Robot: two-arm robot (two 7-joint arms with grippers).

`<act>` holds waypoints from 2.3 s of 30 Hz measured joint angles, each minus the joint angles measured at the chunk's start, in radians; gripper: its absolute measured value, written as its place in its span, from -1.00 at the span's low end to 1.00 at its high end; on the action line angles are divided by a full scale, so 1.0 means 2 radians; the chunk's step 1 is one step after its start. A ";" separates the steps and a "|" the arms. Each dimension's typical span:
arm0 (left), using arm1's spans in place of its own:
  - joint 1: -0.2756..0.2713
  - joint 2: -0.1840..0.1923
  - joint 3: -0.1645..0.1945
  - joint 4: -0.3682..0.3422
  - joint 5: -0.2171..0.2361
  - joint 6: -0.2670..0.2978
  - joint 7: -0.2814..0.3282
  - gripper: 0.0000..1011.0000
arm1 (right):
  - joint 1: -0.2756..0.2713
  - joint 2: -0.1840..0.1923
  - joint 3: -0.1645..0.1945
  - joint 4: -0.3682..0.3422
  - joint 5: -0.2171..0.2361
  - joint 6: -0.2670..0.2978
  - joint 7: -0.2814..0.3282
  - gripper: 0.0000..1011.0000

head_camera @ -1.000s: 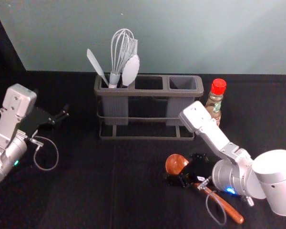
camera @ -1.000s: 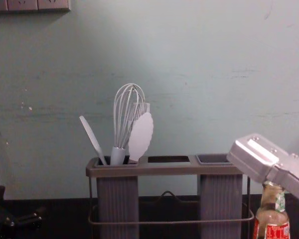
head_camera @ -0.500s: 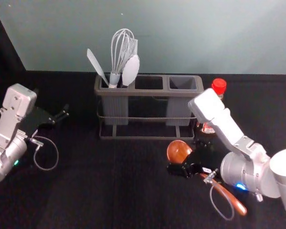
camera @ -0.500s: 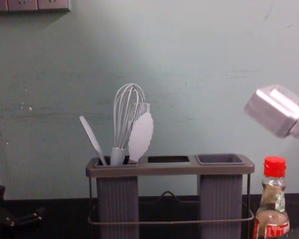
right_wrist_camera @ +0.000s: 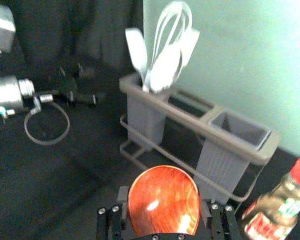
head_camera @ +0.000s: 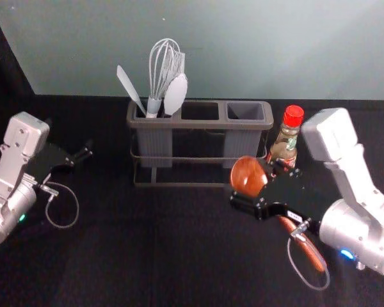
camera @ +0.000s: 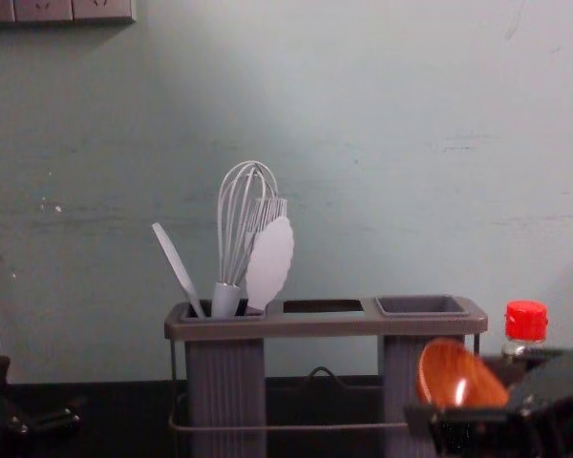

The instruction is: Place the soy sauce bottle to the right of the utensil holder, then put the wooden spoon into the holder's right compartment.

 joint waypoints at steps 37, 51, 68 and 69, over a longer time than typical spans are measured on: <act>0.000 0.000 0.000 0.000 0.000 0.000 0.000 1.00 | -0.077 -0.031 0.083 0.029 0.137 -0.269 0.003 0.66; 0.000 0.000 0.000 0.000 0.000 0.000 0.000 1.00 | -0.076 -0.031 0.083 0.029 0.137 -0.269 0.003 0.66; 0.000 0.000 0.000 0.000 0.000 0.000 0.000 1.00 | 0.052 -0.036 0.038 0.099 0.132 -0.287 -0.006 0.66; 0.000 0.000 0.000 0.000 0.000 0.000 0.000 1.00 | 0.059 -0.038 0.036 0.105 0.135 -0.290 -0.005 0.66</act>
